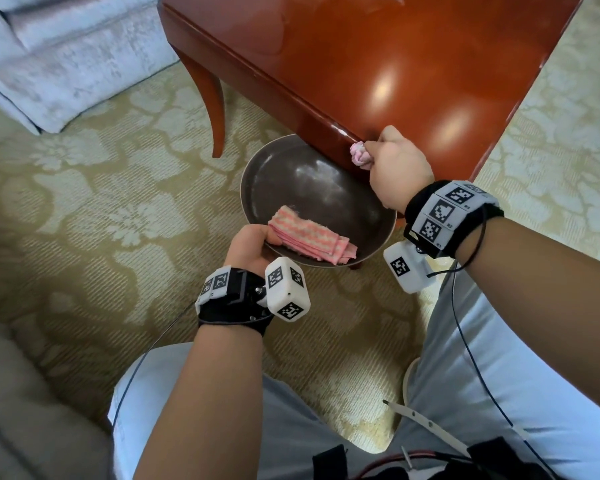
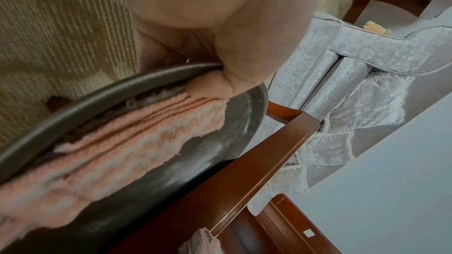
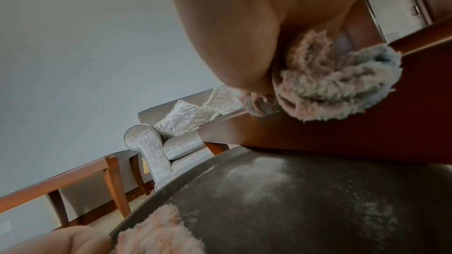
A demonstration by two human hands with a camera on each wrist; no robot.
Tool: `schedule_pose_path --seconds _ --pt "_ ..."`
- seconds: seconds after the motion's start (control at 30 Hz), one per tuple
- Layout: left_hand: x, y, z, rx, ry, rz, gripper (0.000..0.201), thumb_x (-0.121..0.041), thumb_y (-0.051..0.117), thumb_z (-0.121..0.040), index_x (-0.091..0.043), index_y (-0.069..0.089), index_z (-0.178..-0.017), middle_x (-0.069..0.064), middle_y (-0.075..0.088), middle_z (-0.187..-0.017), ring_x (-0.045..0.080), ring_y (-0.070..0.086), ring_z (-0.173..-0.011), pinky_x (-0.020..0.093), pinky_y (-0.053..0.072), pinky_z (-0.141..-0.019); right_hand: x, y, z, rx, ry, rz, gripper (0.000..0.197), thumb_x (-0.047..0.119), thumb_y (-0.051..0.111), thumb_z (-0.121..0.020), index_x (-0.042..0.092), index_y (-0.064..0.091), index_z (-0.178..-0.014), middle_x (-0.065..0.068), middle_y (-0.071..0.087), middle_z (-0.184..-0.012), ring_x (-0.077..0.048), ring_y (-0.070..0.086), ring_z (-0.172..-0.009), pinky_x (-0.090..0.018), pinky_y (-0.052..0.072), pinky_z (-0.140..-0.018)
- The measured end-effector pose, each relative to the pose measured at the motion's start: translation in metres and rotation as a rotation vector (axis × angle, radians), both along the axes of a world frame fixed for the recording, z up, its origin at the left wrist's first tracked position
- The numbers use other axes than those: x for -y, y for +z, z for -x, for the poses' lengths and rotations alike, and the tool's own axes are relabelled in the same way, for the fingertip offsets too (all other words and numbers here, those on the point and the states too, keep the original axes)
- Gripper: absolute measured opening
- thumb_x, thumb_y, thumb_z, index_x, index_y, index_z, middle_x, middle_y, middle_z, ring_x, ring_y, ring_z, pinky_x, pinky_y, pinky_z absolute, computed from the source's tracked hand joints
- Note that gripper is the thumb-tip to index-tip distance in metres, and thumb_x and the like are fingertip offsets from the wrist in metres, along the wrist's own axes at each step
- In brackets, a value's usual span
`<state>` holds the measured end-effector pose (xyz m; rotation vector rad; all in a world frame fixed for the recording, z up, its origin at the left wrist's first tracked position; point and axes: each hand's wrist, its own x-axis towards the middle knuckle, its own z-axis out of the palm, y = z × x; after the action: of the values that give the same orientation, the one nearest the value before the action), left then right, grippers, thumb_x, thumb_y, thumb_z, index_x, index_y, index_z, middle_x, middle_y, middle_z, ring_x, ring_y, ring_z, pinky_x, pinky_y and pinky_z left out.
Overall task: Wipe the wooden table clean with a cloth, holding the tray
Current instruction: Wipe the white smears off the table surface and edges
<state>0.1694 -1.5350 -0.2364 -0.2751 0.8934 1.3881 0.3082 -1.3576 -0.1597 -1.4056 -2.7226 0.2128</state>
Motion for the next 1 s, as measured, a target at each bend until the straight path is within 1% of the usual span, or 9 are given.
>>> schedule_pose_path --seconds 0.1,0.2,0.27,0.43,0.57,0.63,0.83,0.9,1.0 --pt "-0.002 0.0 0.004 -0.026 -0.002 0.038 0.041 0.005 0.025 -0.079 0.003 0.05 -0.11 0.021 0.059 -0.107 0.033 0.069 -0.074 0.035 0.059 -0.056 -0.001 0.0 0.009 -0.077 -0.048 0.035 0.007 0.012 0.047 -0.092 0.015 0.042 -0.089 -0.012 0.053 -0.108 -0.034 0.053 -0.098 -0.042 0.05 -0.083" --pt "-0.004 0.002 0.006 -0.056 0.02 0.039 0.033 0.007 0.023 -0.081 0.001 0.05 -0.1 0.017 0.062 -0.086 0.029 0.069 -0.059 0.031 0.057 -0.05 -0.004 -0.004 0.015 -0.05 -0.002 0.009 0.002 0.012 0.048 -0.093 0.014 0.047 -0.092 -0.01 0.049 -0.108 -0.032 0.05 -0.094 -0.037 0.047 -0.076" --pt "-0.006 0.001 0.007 -0.065 0.035 0.041 0.031 0.007 0.024 -0.08 0.001 0.051 -0.095 0.015 0.062 -0.081 0.028 0.069 -0.058 0.031 0.057 -0.051 -0.007 -0.005 0.02 -0.017 0.03 -0.023 0.007 0.012 0.048 -0.092 0.013 0.052 -0.097 -0.007 0.045 -0.106 -0.029 0.048 -0.091 -0.033 0.041 -0.072" --pt "-0.009 0.0 0.007 -0.076 0.033 0.044 0.041 0.006 0.032 -0.067 0.001 0.052 -0.103 0.016 0.06 -0.095 0.031 0.068 -0.071 0.034 0.058 -0.057 -0.009 -0.003 0.029 -0.055 0.041 -0.021 0.014 0.01 0.048 -0.095 0.018 0.039 -0.089 -0.01 0.047 -0.109 -0.031 0.049 -0.095 -0.042 0.049 -0.079" --pt "-0.009 0.007 0.004 -0.08 0.04 0.027 0.031 0.006 0.024 -0.08 0.001 0.055 -0.084 0.014 0.066 -0.072 0.029 0.069 -0.058 0.032 0.057 -0.051 -0.018 -0.011 0.038 -0.03 0.113 -0.077 0.011 0.013 0.051 -0.092 0.019 0.042 -0.09 -0.004 0.042 -0.102 -0.026 0.047 -0.086 -0.035 0.041 -0.068" --pt "-0.01 0.009 0.003 -0.073 0.048 0.016 0.032 0.006 0.023 -0.08 0.001 0.055 -0.083 0.014 0.065 -0.071 0.029 0.069 -0.059 0.032 0.057 -0.052 -0.021 -0.013 0.042 -0.032 0.126 -0.081 0.011 0.014 0.052 -0.092 0.019 0.042 -0.09 -0.003 0.041 -0.101 -0.025 0.046 -0.084 -0.034 0.038 -0.067" --pt "-0.01 0.015 -0.004 -0.053 0.064 -0.017 0.047 0.005 0.017 -0.085 0.004 0.057 -0.059 0.016 0.063 -0.057 0.029 0.066 -0.049 0.028 0.054 -0.043 -0.027 -0.007 0.052 -0.02 0.115 -0.038 0.013 0.008 0.055 -0.09 0.018 0.047 -0.089 -0.004 0.045 -0.106 -0.025 0.045 -0.085 -0.036 0.043 -0.069" --pt "-0.01 0.016 -0.008 -0.027 0.053 -0.05 0.043 0.004 0.018 -0.084 0.006 0.059 -0.071 0.018 0.066 -0.064 0.03 0.069 -0.054 0.03 0.056 -0.046 -0.031 -0.007 0.054 -0.031 0.148 0.053 0.011 0.009 0.057 -0.089 0.018 0.056 -0.094 0.001 0.045 -0.099 -0.026 0.05 -0.088 -0.036 0.049 -0.072" --pt "-0.011 0.015 -0.01 -0.028 0.043 -0.044 0.041 0.003 0.017 -0.086 0.005 0.056 -0.077 0.018 0.066 -0.063 0.03 0.069 -0.054 0.03 0.056 -0.047 -0.031 -0.008 0.052 0.041 0.314 0.065 0.023 0.008 0.06 -0.085 0.015 0.067 -0.105 -0.006 0.05 -0.106 -0.033 0.055 -0.096 -0.04 0.051 -0.08"
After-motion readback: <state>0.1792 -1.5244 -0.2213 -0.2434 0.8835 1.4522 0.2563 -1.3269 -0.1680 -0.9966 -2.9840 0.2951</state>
